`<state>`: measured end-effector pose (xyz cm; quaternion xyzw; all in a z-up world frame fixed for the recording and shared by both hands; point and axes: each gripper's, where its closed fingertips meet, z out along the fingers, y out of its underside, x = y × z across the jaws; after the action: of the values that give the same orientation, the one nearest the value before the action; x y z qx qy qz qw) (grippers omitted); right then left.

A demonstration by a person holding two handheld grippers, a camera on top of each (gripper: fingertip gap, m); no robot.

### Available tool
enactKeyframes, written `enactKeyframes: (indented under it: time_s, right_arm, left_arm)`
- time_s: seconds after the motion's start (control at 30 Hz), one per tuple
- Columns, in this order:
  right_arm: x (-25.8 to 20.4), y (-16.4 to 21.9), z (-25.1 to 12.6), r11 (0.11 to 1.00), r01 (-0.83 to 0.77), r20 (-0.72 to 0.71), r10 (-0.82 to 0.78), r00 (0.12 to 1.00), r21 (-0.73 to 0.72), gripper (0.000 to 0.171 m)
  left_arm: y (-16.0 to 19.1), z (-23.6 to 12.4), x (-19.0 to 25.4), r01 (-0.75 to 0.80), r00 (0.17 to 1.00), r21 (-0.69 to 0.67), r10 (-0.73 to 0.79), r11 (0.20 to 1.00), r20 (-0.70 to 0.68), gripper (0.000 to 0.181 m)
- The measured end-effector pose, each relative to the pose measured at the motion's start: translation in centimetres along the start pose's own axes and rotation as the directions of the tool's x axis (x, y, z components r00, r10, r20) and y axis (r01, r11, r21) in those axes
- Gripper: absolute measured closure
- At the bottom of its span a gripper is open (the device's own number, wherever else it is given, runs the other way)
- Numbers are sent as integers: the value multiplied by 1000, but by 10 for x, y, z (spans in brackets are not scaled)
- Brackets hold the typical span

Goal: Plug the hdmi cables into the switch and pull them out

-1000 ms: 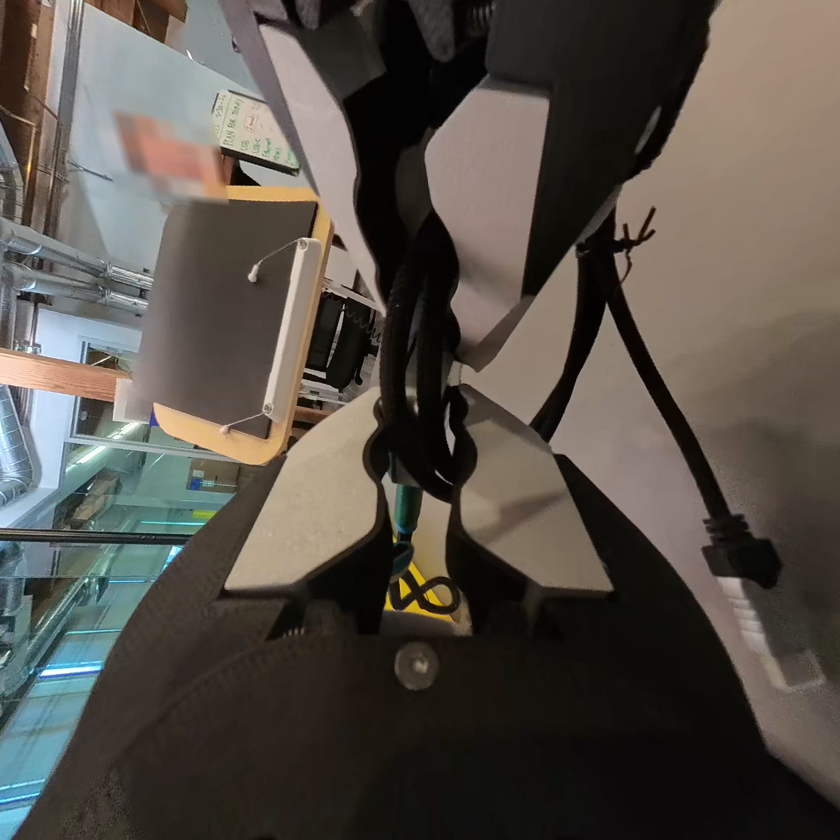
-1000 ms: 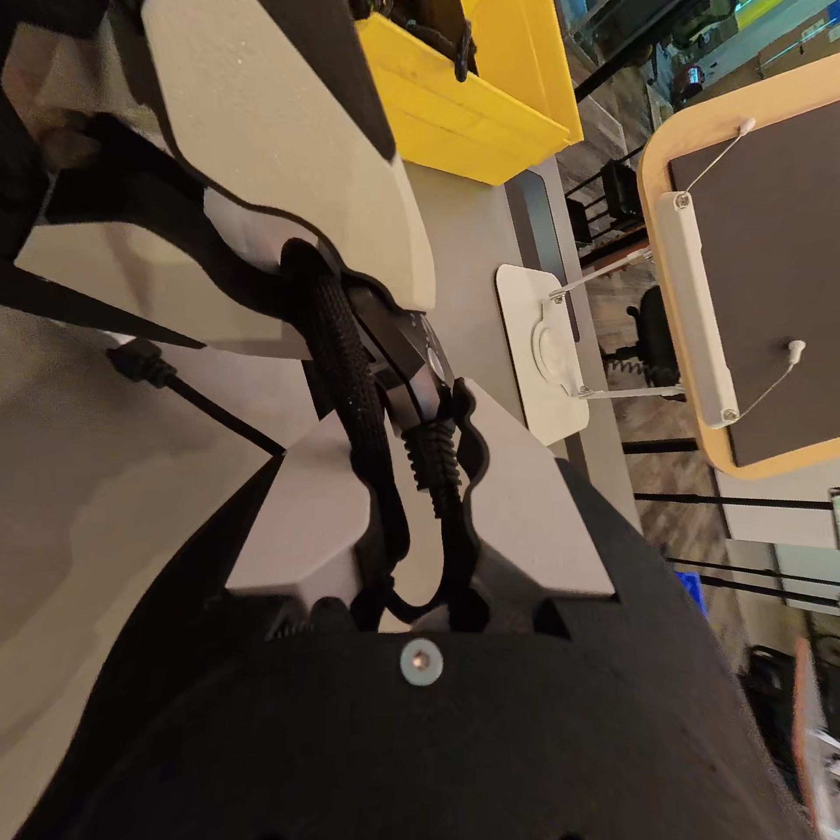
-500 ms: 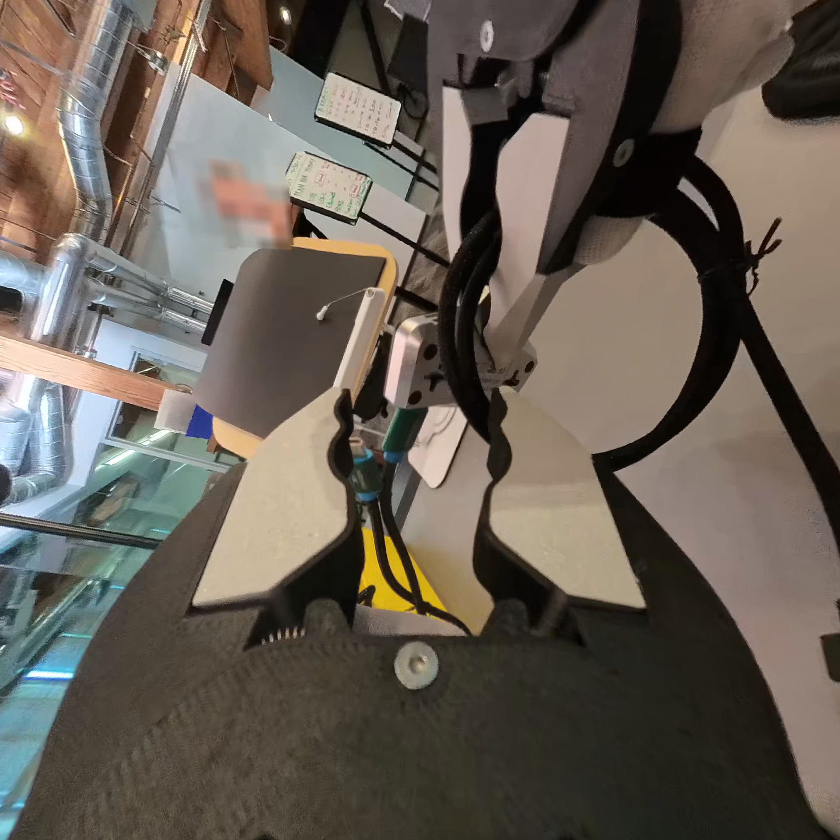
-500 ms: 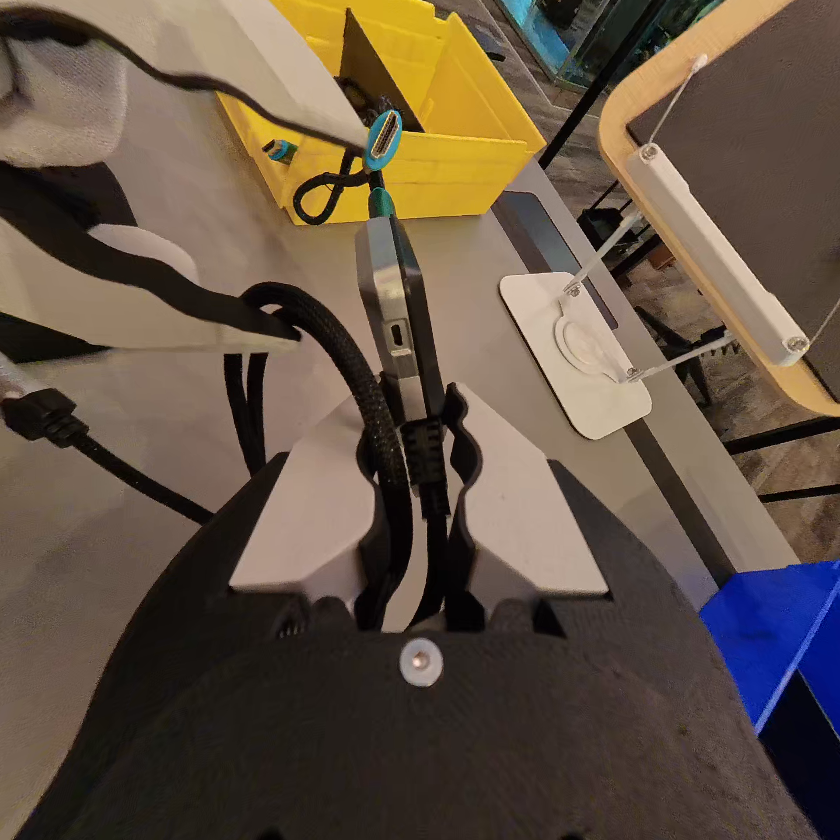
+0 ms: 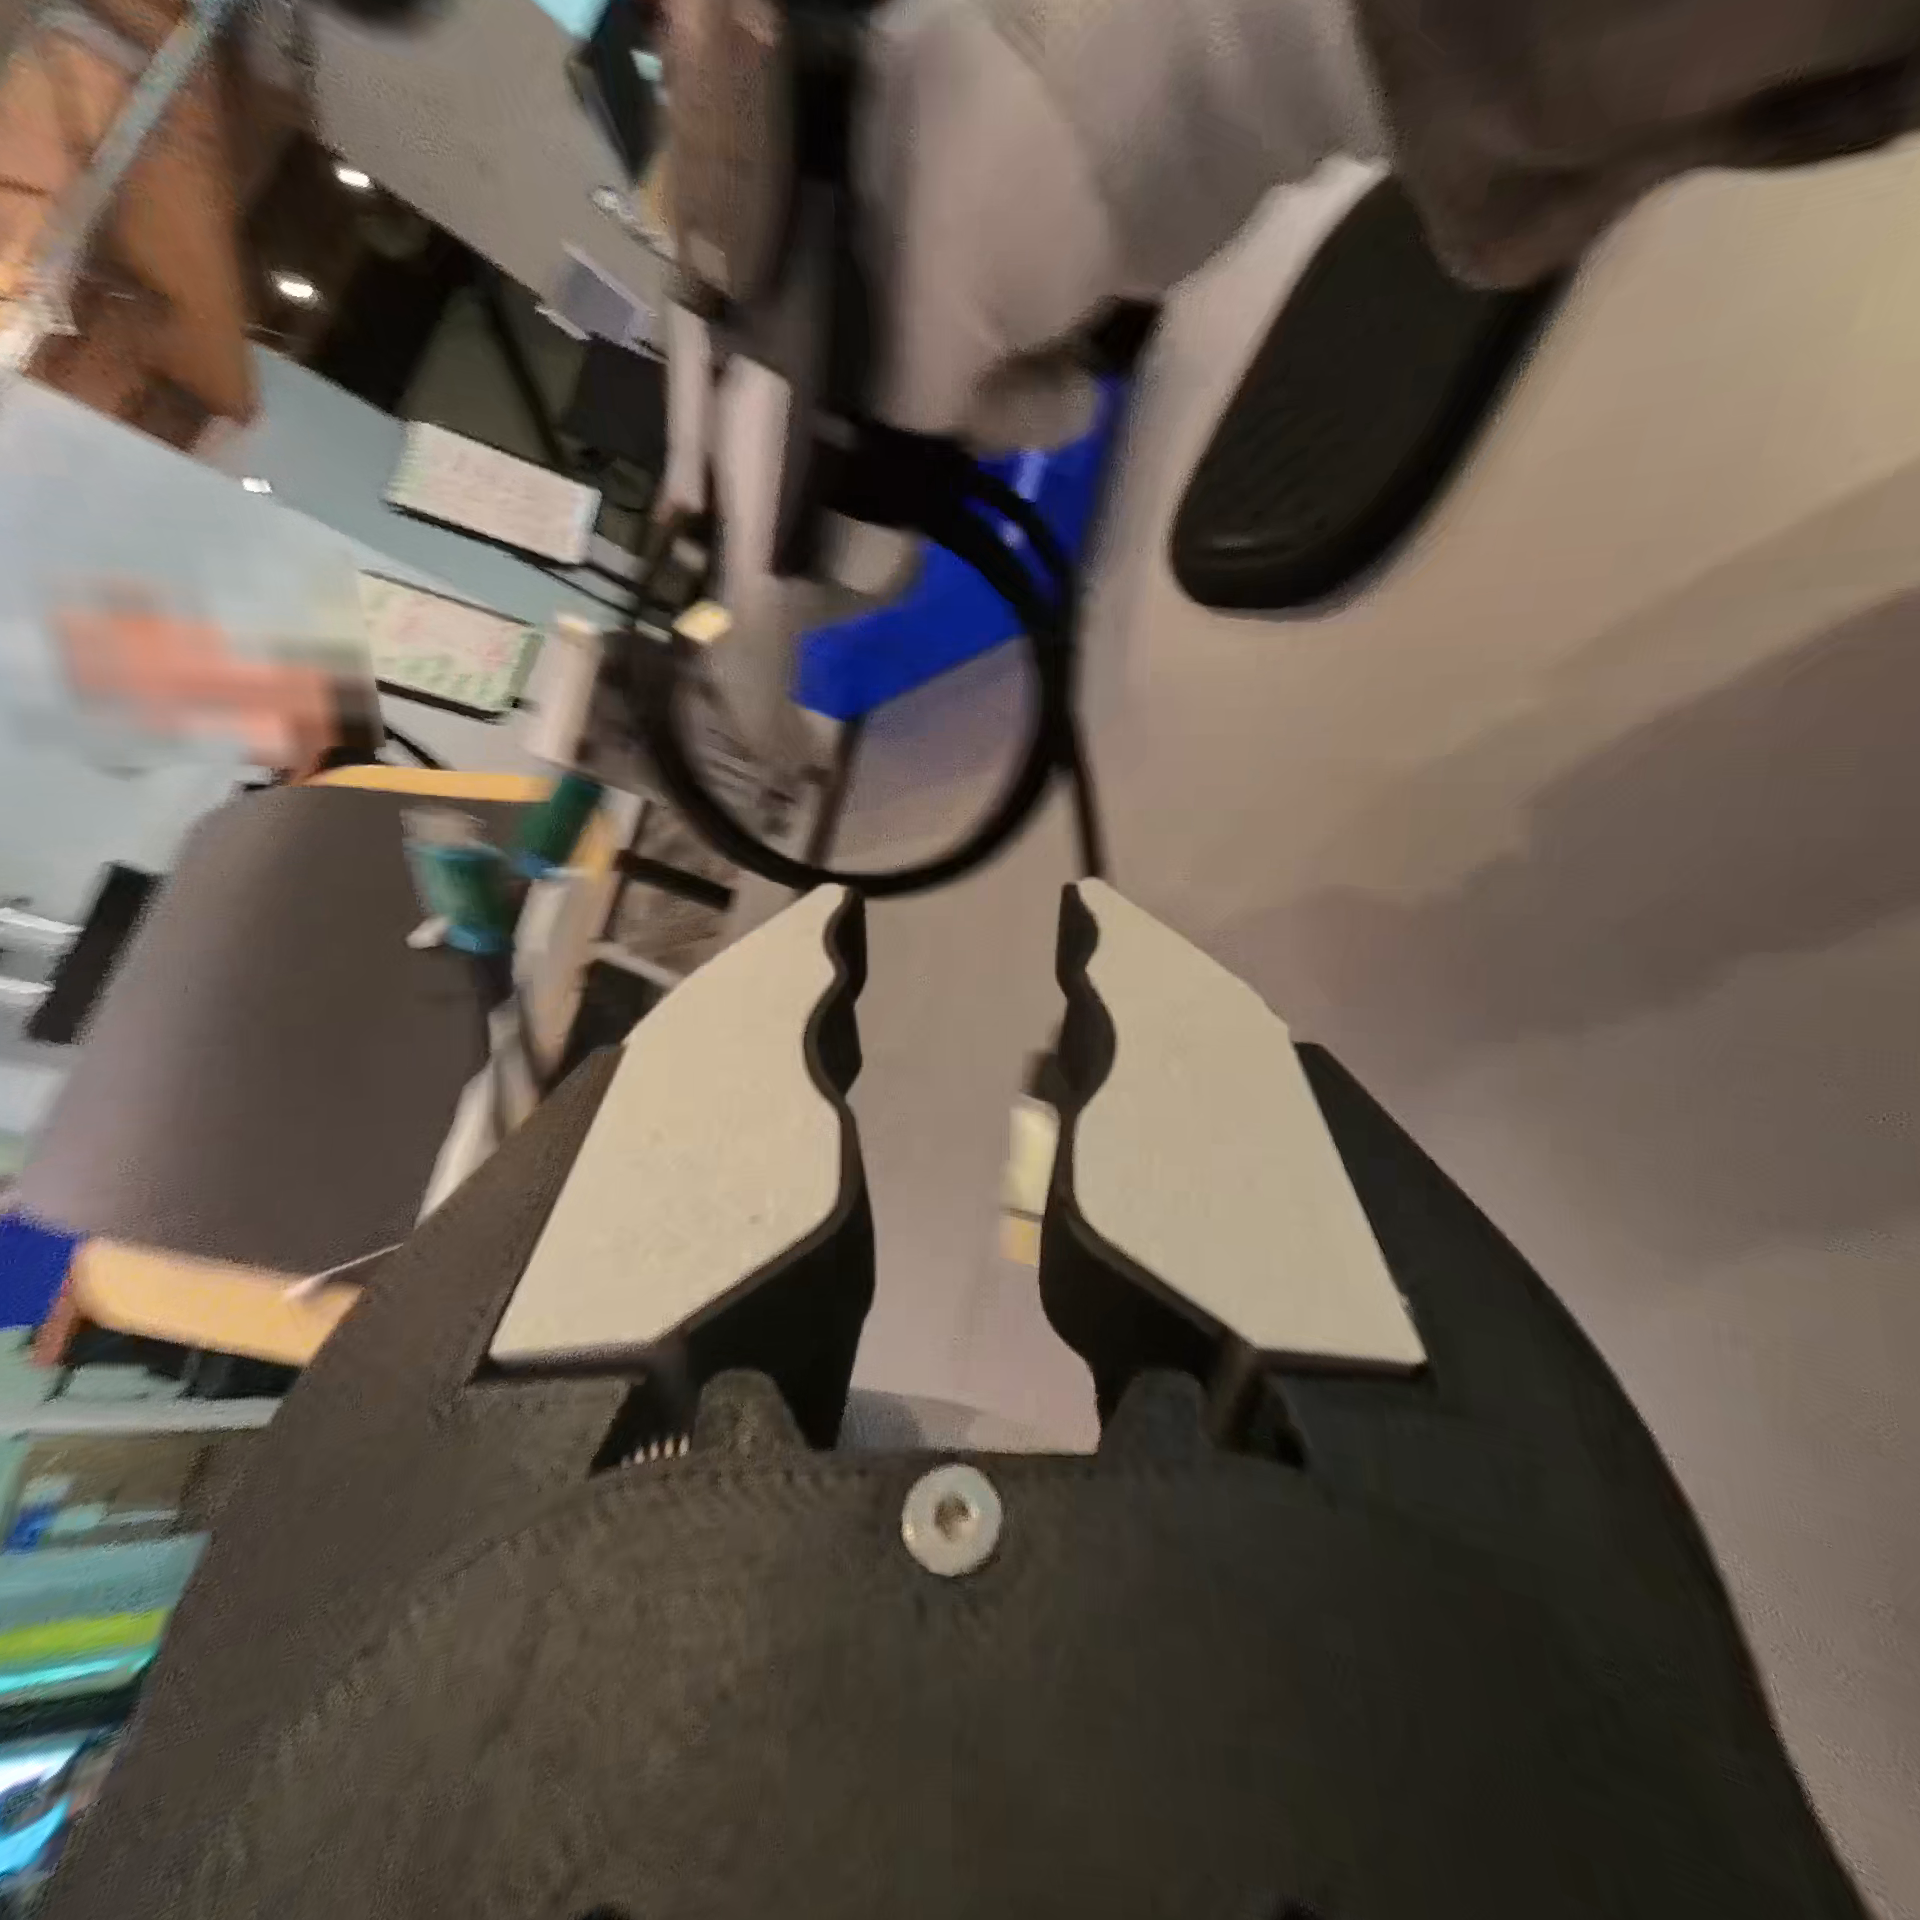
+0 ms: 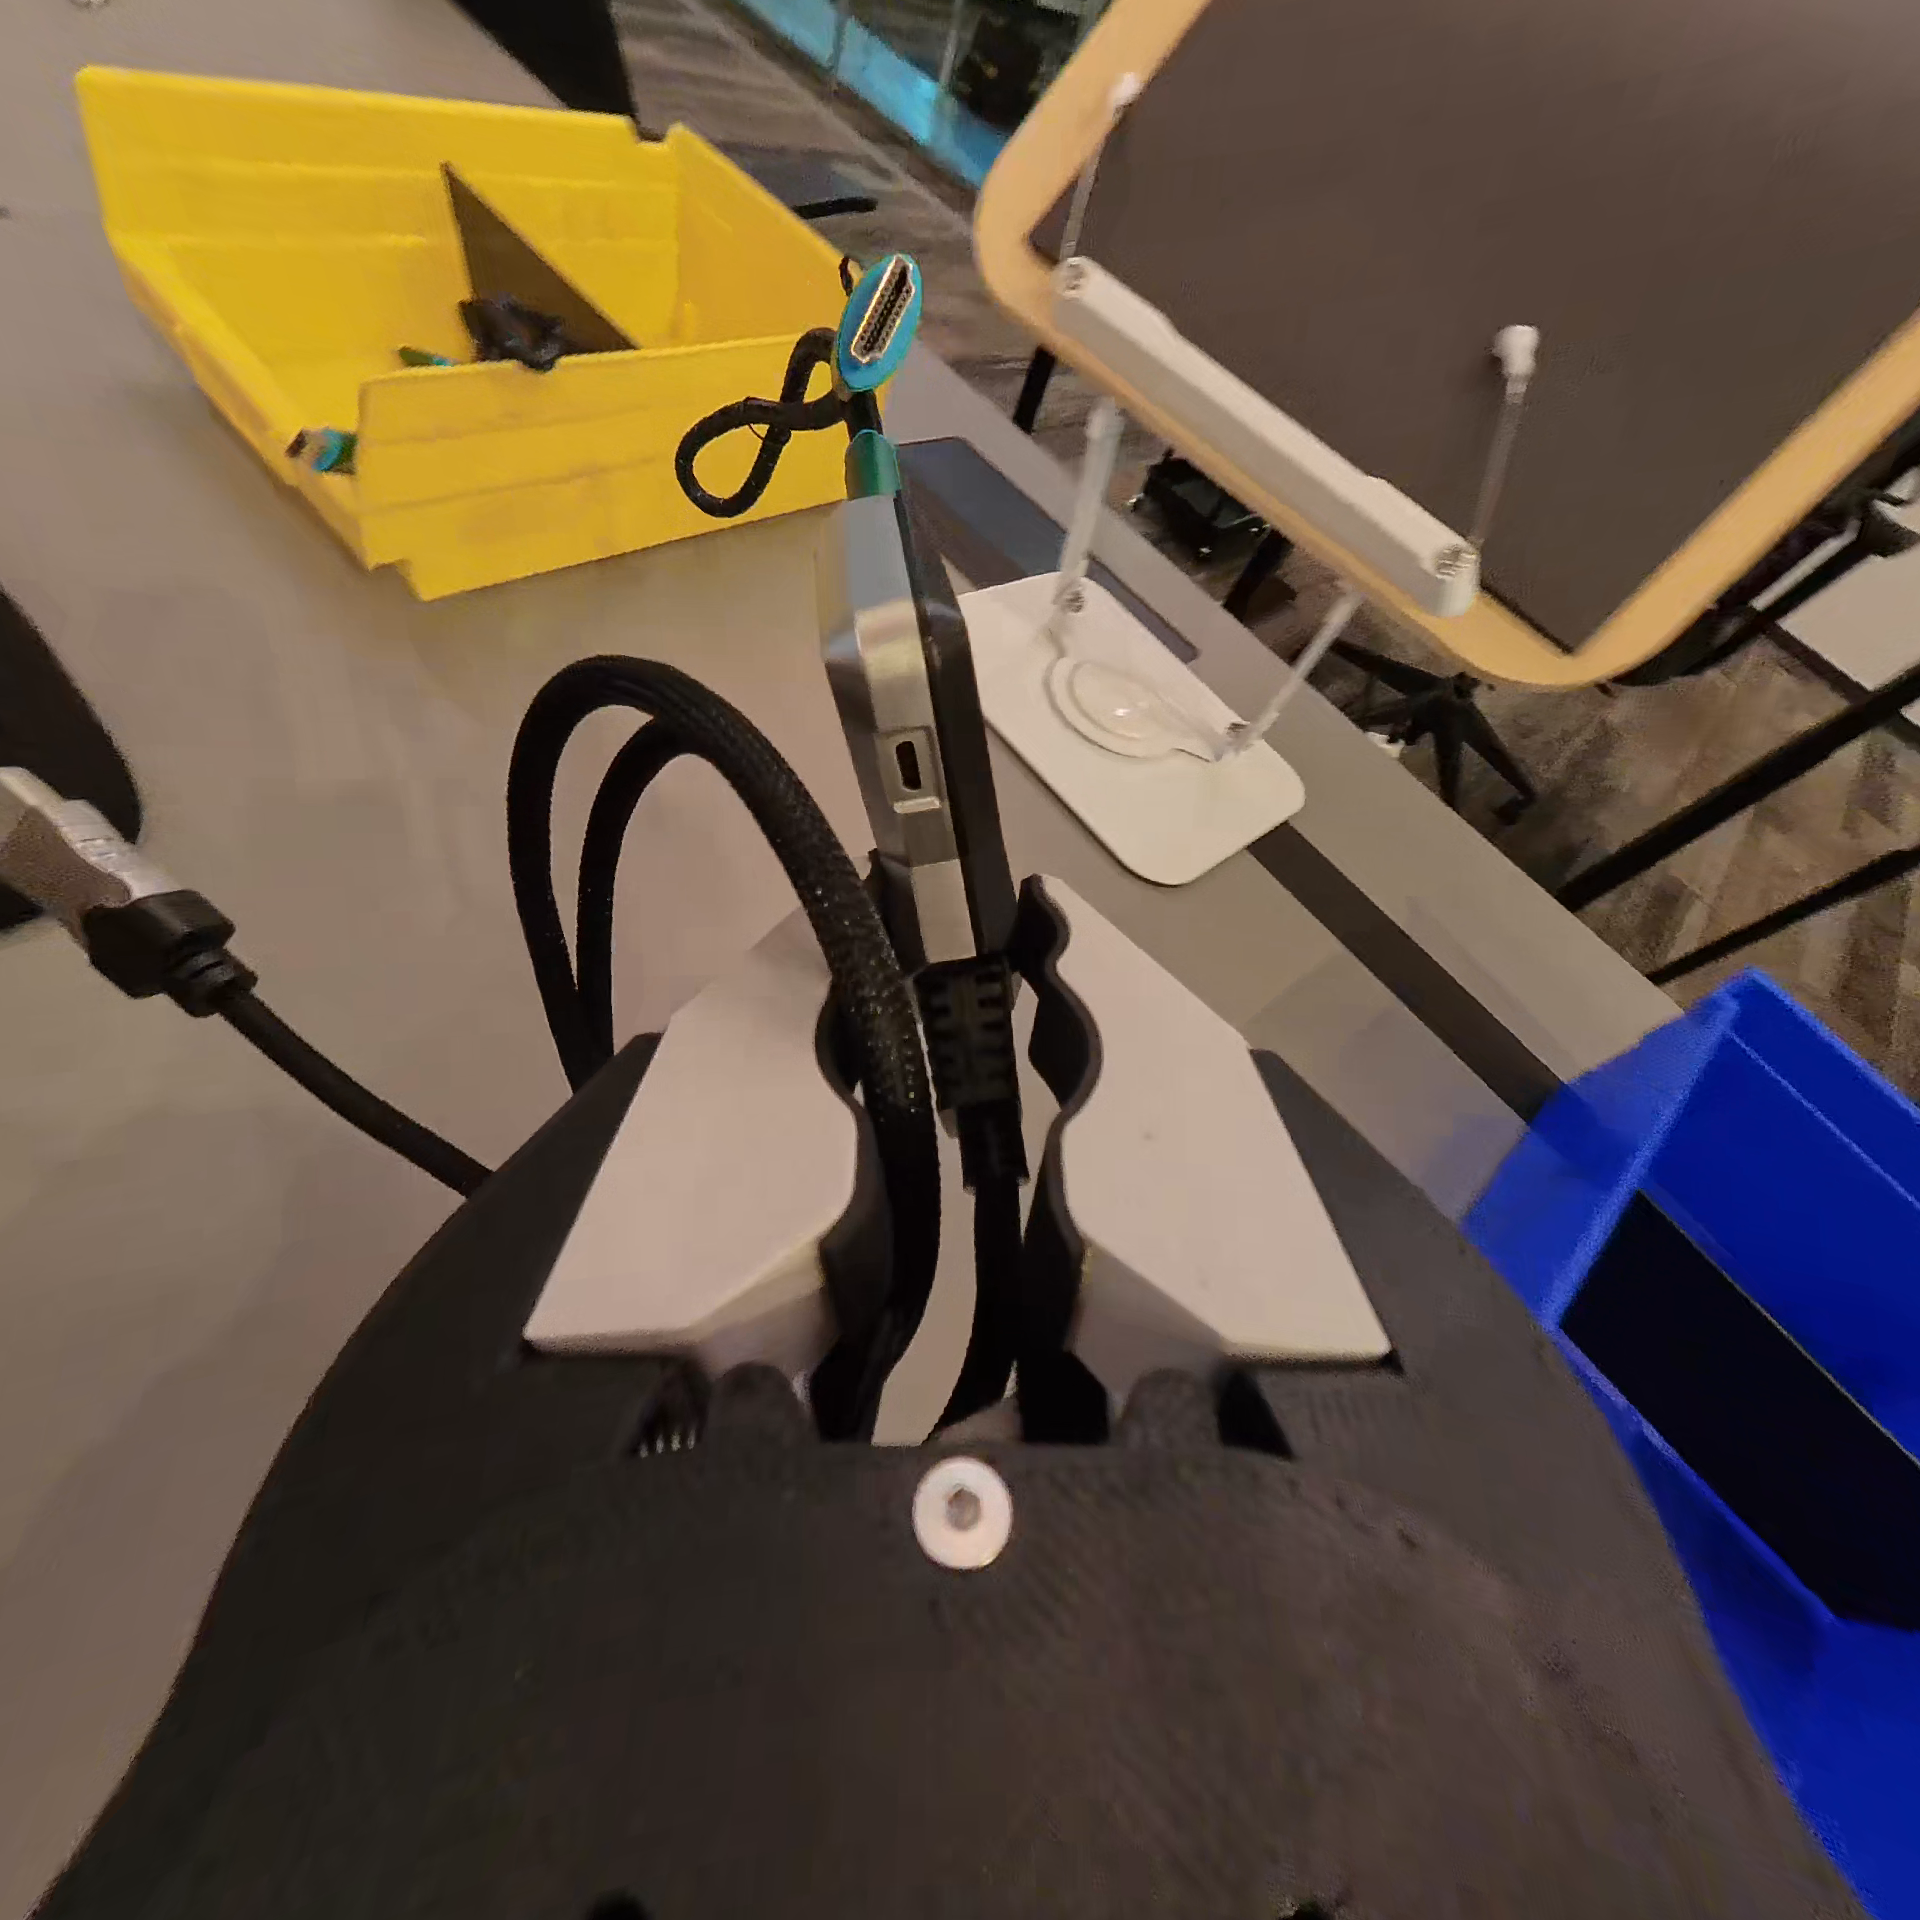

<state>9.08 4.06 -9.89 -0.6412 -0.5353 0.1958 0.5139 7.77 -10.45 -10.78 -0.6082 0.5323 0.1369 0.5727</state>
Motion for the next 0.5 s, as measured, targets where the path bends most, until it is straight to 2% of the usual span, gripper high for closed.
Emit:
enactKeyframes:
  time_s: [0.13, 0.2, 0.27, 0.3, 0.5]
  right_arm:
    - [50, -2, -32, 994, -90, -111, 96, 989, 63, 150]
    - [80, -2, -49, 987, -126, -175, 142, 974, 99, 150]
    - [111, 2, -65, 982, -146, -236, 171, 957, 120, 150]
    - [127, 5, -71, 981, -149, -268, 178, 947, 125, 150]
    - [231, 30, -99, 973, -173, -435, 224, 872, 153, 150]
  left_arm:
    - [26, 30, 80, -33, 968, -97, 8, 995, -249, 141]
    - [41, 42, 109, -106, 948, -123, 63, 987, -313, 140]
    - [54, 50, 132, -112, 921, -149, 47, 983, -386, 141]
    - [54, 55, 135, -95, 924, -128, 39, 987, -380, 155]
    - [52, 73, 129, 78, 916, -103, -111, 992, -384, 163]
